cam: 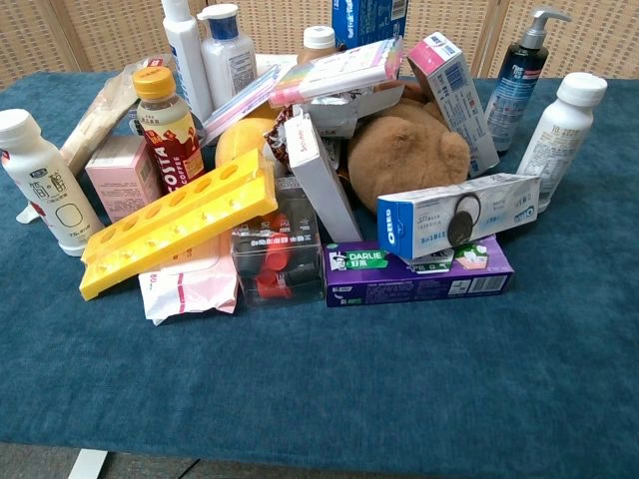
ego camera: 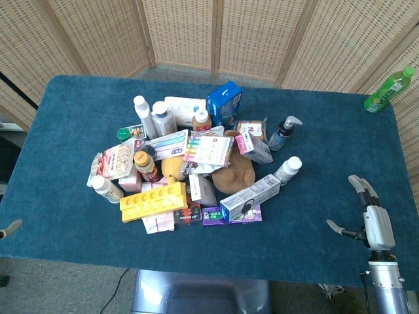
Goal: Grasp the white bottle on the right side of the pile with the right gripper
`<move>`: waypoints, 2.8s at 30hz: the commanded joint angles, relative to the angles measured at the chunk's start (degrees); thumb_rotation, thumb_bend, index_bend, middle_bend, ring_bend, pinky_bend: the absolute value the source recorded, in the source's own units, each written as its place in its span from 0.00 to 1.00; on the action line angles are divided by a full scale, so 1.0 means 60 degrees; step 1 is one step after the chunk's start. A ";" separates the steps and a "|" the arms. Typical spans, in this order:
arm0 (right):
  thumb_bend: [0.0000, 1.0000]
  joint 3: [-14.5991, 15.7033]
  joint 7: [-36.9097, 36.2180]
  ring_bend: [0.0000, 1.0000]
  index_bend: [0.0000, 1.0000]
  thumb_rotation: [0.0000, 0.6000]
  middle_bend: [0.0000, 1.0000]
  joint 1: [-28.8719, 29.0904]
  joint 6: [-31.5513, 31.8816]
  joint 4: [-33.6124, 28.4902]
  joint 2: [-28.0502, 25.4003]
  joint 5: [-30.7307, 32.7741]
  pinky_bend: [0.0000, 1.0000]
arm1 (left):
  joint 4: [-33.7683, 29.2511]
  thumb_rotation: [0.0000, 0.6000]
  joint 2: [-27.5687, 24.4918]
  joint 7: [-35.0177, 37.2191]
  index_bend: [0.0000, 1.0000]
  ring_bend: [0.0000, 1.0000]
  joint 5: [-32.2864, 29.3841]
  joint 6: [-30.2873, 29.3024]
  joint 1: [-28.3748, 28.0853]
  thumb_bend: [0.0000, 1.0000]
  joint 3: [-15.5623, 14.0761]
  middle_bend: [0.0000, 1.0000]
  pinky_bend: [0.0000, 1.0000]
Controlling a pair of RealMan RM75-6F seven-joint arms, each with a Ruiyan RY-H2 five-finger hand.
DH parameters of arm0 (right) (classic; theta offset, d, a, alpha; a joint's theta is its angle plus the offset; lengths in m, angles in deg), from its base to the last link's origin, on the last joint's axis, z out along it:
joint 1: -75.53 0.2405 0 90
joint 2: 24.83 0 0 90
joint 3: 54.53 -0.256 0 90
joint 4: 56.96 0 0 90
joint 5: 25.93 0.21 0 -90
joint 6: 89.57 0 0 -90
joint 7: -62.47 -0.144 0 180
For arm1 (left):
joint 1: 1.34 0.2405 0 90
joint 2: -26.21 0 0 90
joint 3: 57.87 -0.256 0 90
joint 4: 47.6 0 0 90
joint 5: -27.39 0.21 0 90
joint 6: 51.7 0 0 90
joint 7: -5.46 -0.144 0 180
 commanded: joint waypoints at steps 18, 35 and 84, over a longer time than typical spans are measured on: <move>0.00 -0.0465 -0.0183 0.00 0.00 1.00 0.00 0.0936 -0.1572 0.0649 0.0959 0.0812 0.00 | -0.0021 1.00 -0.0001 -0.0057 0.00 0.00 0.0047 -0.0097 0.0018 0.00 0.0007 0.00 0.00; 0.00 -0.1680 -0.0380 0.00 0.00 1.00 0.00 0.2425 -0.3100 0.1945 0.2235 0.2050 0.00 | -0.0029 1.00 0.0163 -0.0426 0.00 0.00 -0.0103 0.0149 -0.0118 0.00 -0.0008 0.00 0.00; 0.08 -0.3101 0.0557 0.64 0.56 1.00 0.94 0.3250 -0.1289 0.1602 0.3327 0.2272 0.72 | 0.0155 1.00 0.0211 -0.0200 0.00 0.00 -0.0482 0.0519 -0.0265 0.00 0.0070 0.00 0.00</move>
